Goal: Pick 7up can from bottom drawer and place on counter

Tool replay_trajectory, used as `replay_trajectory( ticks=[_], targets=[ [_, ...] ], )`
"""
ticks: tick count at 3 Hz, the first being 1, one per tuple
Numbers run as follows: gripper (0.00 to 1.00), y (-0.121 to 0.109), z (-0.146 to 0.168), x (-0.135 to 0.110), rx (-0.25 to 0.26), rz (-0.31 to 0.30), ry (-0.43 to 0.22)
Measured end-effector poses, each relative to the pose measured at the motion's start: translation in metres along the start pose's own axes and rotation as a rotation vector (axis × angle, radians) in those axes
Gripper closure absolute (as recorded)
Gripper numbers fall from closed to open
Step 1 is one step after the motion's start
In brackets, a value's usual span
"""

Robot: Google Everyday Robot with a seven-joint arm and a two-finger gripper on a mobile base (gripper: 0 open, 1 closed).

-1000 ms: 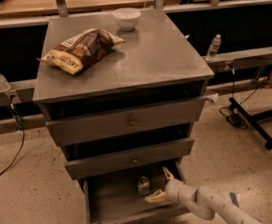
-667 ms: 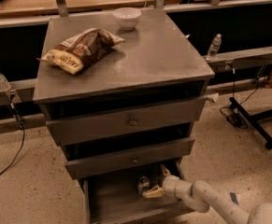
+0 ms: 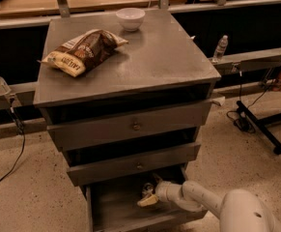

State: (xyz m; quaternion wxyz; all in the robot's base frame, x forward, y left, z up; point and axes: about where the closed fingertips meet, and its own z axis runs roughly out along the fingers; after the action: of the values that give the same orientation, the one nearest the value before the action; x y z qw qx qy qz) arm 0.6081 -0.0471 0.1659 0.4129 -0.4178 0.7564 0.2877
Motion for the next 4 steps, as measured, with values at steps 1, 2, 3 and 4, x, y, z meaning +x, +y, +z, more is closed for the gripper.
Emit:
replay_trajectory(
  ticks=[1,2,3,4],
  targets=[
    [0.0,0.0001,0.0001,0.0,0.0,0.0,0.0],
    [0.23,0.0023,0.0025,-0.0005,-0.005,0.001,-0.001],
    [0.44,0.0036,0.0039,-0.0008,-0.007,0.001,-0.002],
    [0.69,0.0071,0.0005,-0.0076,-0.027,-0.006,-0.006]
  ],
)
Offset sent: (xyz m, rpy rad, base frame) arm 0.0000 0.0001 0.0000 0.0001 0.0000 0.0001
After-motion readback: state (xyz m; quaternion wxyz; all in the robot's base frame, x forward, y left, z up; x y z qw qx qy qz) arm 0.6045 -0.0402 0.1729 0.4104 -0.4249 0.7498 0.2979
